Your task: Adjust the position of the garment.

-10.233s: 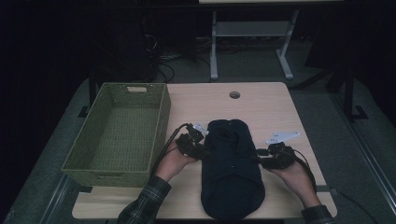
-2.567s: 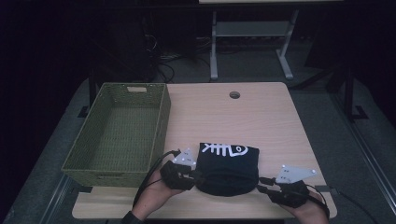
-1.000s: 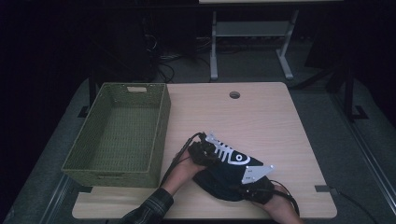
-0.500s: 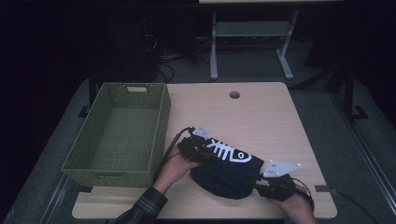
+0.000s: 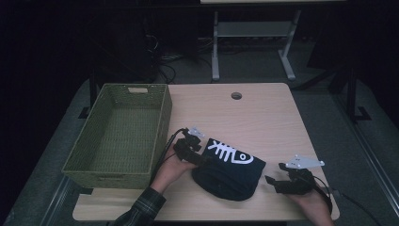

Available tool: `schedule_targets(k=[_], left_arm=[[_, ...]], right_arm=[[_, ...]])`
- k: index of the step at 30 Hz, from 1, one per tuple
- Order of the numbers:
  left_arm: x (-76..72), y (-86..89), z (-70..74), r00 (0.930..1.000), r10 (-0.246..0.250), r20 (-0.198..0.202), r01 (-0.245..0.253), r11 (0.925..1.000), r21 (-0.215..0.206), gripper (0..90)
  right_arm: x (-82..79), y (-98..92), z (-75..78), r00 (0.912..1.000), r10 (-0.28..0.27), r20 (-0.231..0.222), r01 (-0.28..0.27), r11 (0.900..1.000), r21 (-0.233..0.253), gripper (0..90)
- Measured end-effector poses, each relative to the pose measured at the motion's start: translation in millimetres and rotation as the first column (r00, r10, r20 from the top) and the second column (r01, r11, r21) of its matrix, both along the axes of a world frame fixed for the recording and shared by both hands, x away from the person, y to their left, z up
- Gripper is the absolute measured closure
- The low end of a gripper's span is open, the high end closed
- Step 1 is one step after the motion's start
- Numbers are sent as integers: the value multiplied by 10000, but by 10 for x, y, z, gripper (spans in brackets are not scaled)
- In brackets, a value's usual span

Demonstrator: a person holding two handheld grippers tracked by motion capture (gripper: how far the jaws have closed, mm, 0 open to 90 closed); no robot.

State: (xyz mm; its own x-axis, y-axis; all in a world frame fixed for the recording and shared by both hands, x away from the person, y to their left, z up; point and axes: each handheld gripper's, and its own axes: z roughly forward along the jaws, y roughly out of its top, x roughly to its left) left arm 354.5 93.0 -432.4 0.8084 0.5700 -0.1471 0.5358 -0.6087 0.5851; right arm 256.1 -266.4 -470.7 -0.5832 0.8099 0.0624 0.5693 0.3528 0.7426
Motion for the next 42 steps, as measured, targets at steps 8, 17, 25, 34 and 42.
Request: schedule_targets(k=[8, 17, 25, 34, 42], left_arm=[[23, -15, -136, 9997, 90, -223, -83, 9996, 287, 196], [36, -40, -233, 9987, 44, -512, -34, 9998, 198, 172], [11, -47, -226, 9977, -329, -596, 323, 9994, -104, 308], [25, -43, -238, 9896, -707, -1255, 620, 9955, -717, 570], [29, -52, -226, 9856, -794, -1493, 669, 9940, -870, 710]], right_arm=[[73, 17, -85, 9994, -357, -34, 355, 9981, -494, 151], [98, 18, -113, 9986, -530, 9, 530, 9974, -484, 137], [105, 14, -115, 9985, -540, -32, 538, 9974, -481, 133], [107, 15, -115, 9987, -517, -26, 515, 9975, -480, 133], [109, 15, -116, 9988, -496, -46, 493, 9977, -471, 127]])
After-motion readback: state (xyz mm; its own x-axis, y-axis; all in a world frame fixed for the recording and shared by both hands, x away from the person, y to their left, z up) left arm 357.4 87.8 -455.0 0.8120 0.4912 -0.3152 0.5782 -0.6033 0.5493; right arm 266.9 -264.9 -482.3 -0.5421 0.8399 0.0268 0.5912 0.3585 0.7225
